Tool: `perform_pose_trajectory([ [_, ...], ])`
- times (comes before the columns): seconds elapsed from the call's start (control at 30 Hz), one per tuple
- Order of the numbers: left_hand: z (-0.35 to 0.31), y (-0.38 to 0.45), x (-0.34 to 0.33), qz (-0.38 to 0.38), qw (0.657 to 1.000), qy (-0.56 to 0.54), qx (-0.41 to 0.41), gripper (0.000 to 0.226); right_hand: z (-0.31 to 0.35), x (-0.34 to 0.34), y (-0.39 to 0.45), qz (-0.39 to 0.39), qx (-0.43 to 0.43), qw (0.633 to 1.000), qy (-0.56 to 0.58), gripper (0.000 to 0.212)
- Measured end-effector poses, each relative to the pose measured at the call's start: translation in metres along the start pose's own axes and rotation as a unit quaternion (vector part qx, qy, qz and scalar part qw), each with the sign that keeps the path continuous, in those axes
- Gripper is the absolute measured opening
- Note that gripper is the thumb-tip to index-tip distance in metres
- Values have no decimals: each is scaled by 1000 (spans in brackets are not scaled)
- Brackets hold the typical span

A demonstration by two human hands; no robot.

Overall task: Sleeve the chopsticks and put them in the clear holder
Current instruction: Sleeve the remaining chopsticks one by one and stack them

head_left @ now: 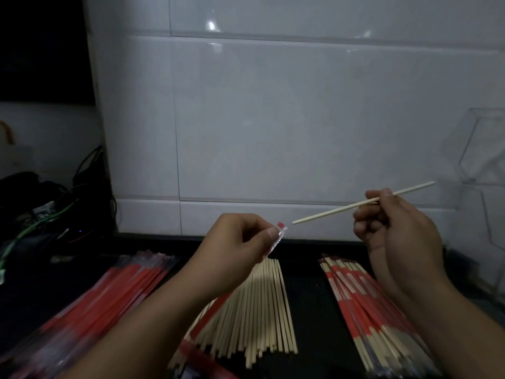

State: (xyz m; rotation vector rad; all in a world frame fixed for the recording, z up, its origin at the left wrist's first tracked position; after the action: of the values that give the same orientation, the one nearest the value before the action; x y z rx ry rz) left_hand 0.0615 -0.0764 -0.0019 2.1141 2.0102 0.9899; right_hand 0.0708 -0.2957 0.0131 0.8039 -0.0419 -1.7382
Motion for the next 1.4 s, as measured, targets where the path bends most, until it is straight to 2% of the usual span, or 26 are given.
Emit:
perform_pose_trajectory([
  [0.2,0,0,0,24,995,92,-33,14,-3,-1,-1,17,-10,1000,6,25],
  [0.77,1,1,-1,26,994,91,-48,11,-11,-6,-3,40,-14,998,-46,26],
  [1.0,5,3,-1,23,994,99,-45,10,-4,1,1,-4,9,1000,-8,25],
  [1.4,7,4,-1,19,993,108,-52,12,-10,-5,-3,13,-5,999,-49,26],
])
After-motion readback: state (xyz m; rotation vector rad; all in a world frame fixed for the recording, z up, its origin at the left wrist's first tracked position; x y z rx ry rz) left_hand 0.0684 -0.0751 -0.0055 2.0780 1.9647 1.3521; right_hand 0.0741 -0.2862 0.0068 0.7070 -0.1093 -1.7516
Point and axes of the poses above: each hand's wrist, its own y-axis towards the middle knuckle, its own x-axis out of the back of the hand, z = x × y, the point moved 3 cm from there along y, towards the middle knuckle, and after that the axes turned 1 degree about -x, right-handed, at the moved point
